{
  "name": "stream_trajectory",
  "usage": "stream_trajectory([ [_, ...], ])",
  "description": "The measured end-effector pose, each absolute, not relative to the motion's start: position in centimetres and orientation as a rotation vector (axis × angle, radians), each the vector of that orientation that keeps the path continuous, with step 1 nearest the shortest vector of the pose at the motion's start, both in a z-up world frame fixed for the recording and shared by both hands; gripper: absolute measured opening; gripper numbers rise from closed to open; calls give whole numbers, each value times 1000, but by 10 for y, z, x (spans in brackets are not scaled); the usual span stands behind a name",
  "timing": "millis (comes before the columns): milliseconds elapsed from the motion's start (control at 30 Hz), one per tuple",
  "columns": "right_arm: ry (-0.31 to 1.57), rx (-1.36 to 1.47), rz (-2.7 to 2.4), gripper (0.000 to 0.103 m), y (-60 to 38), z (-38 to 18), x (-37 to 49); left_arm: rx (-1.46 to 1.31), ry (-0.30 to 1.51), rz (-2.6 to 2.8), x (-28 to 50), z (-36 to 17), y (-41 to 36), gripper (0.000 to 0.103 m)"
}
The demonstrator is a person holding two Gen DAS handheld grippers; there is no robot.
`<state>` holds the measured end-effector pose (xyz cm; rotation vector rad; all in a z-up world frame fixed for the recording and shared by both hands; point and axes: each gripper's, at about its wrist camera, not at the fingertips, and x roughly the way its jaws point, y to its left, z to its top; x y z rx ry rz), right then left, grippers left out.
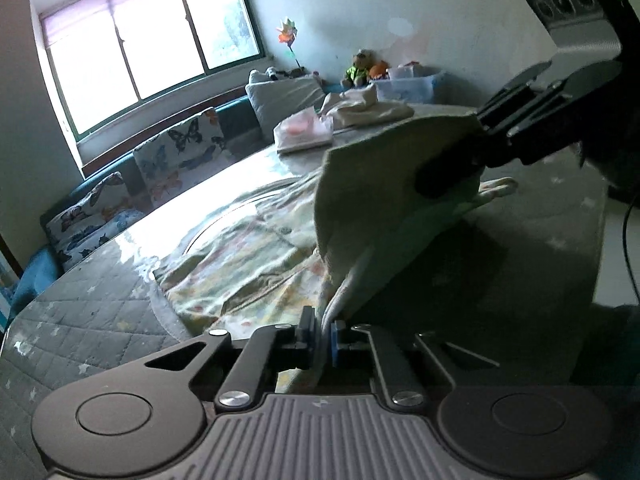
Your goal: Fold clothes
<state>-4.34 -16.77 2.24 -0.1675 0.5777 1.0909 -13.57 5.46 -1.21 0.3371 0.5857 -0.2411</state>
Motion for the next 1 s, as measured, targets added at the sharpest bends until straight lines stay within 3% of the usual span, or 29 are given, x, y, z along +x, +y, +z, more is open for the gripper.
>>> stream_trajectory([
  [467, 572, -201, 1226, 5, -224, 67, -115, 201, 567, -376, -225, 31, 32, 8],
  [1000, 552, -252, 1157, 4, -169, 98, -15, 126, 536, -321, -131, 47, 79, 8],
])
